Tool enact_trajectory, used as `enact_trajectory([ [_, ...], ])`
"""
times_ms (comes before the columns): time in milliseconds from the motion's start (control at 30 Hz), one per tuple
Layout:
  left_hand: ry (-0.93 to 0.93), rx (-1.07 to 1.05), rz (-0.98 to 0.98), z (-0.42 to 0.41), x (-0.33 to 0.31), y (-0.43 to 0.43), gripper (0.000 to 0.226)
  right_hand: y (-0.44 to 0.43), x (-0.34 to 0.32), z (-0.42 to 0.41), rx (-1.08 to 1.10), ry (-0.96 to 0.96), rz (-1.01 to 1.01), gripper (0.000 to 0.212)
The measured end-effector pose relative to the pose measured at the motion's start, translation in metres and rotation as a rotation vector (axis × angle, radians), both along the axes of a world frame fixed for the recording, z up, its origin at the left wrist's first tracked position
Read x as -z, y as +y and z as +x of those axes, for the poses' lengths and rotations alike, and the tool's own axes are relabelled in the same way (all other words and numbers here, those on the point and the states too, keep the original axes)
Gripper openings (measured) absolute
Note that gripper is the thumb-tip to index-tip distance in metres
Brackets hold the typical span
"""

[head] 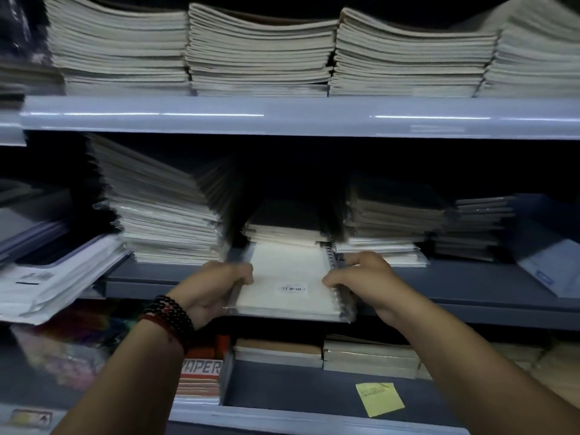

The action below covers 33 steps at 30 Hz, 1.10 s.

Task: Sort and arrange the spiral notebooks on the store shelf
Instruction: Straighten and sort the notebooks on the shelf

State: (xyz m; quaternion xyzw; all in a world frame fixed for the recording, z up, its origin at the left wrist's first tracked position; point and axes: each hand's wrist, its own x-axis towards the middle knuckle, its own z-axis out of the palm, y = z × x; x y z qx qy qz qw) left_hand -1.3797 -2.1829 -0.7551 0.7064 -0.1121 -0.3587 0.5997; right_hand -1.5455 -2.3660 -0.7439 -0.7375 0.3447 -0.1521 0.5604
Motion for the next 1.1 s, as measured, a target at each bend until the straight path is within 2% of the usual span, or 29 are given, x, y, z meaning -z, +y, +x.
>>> enact_trajectory([
  [67, 0.084, 0.058, -0.011, -0.009, -0.001, 0.005, 0.053, 0.001, -0.005, -0.008, -0.098, -0.008, 0.139, 0.017],
  [133, 0.123, 0.048, -0.048, -0.017, -0.002, 0.005, 0.041, 0.002, -0.005, -0.012, -0.123, -0.01, 0.229, 0.011],
  [233, 0.157, 0.086, -0.041, -0.028, -0.007, 0.006, 0.027, 0.004, -0.001, -0.012, -0.083, 0.023, 0.327, 0.029],
  [300, 0.195, 0.147, -0.019, -0.03, -0.012, 0.012, 0.024, 0.005, -0.002, -0.016, -0.117, 0.08, 0.324, 0.042],
  [367, 0.234, 0.195, -0.026, -0.03, -0.015, 0.019, 0.03, 0.007, -0.006, -0.021, -0.163, 0.096, 0.325, 0.057],
  [400, 0.242, 0.211, -0.043, -0.03, -0.016, 0.021, 0.033, 0.007, -0.008, -0.024, -0.174, 0.08, 0.323, 0.058],
  [533, 0.203, 0.217, -0.168, -0.034, -0.016, 0.019, 0.049, 0.003, -0.012, -0.029, -0.138, -0.061, 0.255, 0.03],
  [600, 0.197, 0.257, -0.228, -0.037, -0.018, 0.02, 0.051, 0.001, -0.013, -0.029, -0.106, -0.146, 0.246, 0.027],
  [700, 0.225, 0.448, -0.228, -0.04, -0.021, 0.03, 0.067, 0.003, -0.019, -0.033, -0.087, -0.224, 0.182, 0.029],
  [800, 0.228, 0.466, -0.273, -0.038, -0.024, 0.033, 0.082, 0.002, -0.031, -0.043, -0.217, -0.158, 0.146, 0.041],
  [900, 0.191, 0.422, -0.371, -0.037, -0.027, 0.028, 0.082, -0.004, -0.042, -0.052, -0.433, -0.075, 0.241, 0.057],
  [967, 0.199, 0.398, -0.451, -0.038, -0.032, 0.022, 0.084, -0.011, -0.046, -0.05, -0.409, -0.188, 0.27, 0.071],
  [1000, 0.19, 0.374, -0.486, -0.039, -0.036, 0.02, 0.085, -0.013, -0.049, -0.047, -0.36, -0.265, 0.256, 0.07],
  [1100, 0.137, 0.306, -0.59, -0.043, -0.045, -0.002, 0.074, -0.026, -0.059, -0.04, -0.176, -0.449, 0.19, 0.05],
])
